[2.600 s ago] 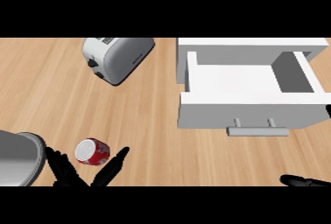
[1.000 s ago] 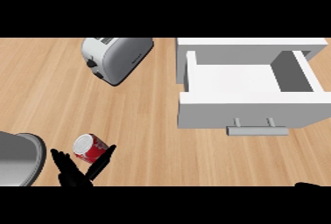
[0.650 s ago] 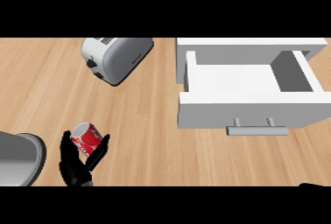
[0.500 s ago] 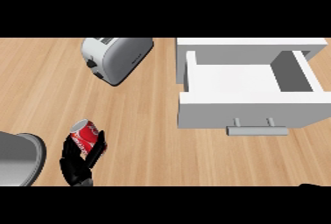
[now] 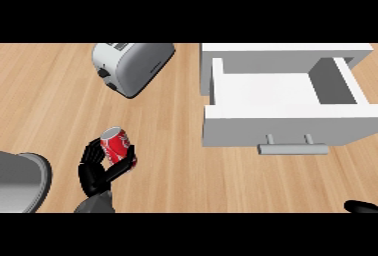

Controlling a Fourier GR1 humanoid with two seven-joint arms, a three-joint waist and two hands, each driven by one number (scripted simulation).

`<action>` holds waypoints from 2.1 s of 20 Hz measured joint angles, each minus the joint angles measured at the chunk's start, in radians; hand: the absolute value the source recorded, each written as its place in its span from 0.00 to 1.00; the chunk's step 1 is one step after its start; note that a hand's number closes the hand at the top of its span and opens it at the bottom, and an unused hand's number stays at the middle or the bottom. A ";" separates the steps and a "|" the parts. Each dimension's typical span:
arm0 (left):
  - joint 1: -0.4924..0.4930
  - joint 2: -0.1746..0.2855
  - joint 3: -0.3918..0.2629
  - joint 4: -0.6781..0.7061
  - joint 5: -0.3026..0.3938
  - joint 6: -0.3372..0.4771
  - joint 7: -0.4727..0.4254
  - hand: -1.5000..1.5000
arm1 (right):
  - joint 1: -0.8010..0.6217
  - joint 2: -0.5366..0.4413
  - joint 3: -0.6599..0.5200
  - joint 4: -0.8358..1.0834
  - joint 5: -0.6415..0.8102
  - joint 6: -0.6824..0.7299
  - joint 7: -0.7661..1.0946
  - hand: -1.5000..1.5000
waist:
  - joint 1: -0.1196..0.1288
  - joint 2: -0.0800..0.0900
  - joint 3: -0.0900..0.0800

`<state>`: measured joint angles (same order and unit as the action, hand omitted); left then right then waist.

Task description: Pick up the can, place it into the drawer and close the drawer

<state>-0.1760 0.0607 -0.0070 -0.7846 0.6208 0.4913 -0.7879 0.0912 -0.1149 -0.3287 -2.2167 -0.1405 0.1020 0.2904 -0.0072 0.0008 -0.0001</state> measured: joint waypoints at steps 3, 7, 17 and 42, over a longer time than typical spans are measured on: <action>-0.078 0.044 -0.071 0.033 -0.043 -0.098 0.071 1.00 | -0.003 0.001 0.010 0.003 0.010 0.003 -0.005 0.00 | -0.013 0.002 0.000; -0.192 0.077 -0.150 0.081 -0.090 -0.239 0.153 1.00 | 0.005 0.011 0.021 -0.002 0.015 0.007 -0.018 0.00 | -0.026 0.004 -0.001; -0.435 0.078 -0.189 0.102 -0.161 -0.326 0.328 1.00 | 0.008 0.023 0.029 -0.035 0.056 -0.019 -0.003 0.00 | -0.005 -0.001 0.000; -1.023 -0.029 -0.177 -0.047 -0.316 -0.088 0.934 1.00 | -0.036 0.006 0.011 -0.029 0.071 -0.030 0.026 0.00 | -0.009 0.001 0.001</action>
<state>-1.1992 0.0321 -0.1837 -0.8318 0.3050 0.4036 0.1458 0.0557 -0.1087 -0.3174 -2.2454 -0.0699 0.0720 0.3162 -0.0165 0.0017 0.0005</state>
